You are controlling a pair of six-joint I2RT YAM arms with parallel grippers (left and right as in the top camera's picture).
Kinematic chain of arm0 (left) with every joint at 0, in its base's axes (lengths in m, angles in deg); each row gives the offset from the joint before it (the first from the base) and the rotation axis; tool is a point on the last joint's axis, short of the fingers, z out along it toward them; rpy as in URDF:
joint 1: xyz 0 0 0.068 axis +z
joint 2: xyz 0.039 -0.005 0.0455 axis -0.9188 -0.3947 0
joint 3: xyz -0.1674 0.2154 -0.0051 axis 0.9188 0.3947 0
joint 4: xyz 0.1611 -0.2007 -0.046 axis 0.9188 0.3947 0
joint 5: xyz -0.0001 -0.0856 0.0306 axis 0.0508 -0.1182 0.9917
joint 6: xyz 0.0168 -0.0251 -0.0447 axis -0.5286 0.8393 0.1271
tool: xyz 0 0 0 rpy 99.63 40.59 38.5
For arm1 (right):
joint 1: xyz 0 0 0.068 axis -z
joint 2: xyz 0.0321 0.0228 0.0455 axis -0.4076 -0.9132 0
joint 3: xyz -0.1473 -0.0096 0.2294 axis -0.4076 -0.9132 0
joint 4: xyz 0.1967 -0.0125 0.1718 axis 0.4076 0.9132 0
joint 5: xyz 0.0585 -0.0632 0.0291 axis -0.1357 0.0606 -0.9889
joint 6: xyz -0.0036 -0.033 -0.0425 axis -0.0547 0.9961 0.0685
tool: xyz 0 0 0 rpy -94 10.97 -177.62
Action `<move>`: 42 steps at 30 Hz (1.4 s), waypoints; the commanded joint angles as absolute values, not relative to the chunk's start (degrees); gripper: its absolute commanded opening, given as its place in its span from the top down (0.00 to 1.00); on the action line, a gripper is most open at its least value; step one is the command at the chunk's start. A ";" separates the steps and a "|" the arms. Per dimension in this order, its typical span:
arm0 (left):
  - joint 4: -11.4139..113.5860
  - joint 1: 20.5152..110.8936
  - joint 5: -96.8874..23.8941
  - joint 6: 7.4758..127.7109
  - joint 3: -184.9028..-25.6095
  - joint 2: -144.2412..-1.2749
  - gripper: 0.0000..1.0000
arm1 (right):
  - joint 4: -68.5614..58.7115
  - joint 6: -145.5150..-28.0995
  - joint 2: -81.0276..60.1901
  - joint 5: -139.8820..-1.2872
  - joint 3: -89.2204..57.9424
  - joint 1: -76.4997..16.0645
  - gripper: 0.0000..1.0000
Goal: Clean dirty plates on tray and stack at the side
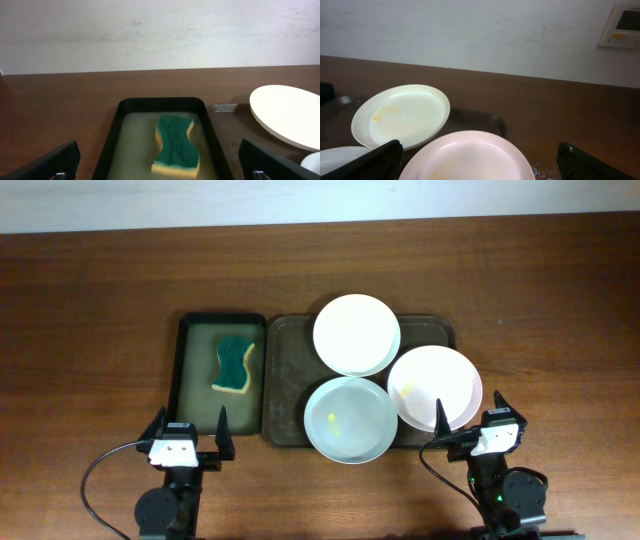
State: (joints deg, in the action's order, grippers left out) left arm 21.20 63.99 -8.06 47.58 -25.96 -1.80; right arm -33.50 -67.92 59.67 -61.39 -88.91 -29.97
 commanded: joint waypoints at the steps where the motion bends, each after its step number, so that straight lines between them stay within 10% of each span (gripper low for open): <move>1: 21.66 64.27 -9.13 46.73 -25.92 -1.78 0.01 | -33.15 -67.77 59.99 -61.26 -89.20 -29.59 0.01; 42: 21.70 64.27 -8.94 46.73 -25.92 -1.78 0.01 | -32.98 -85.91 59.84 -67.05 -88.83 -29.64 0.02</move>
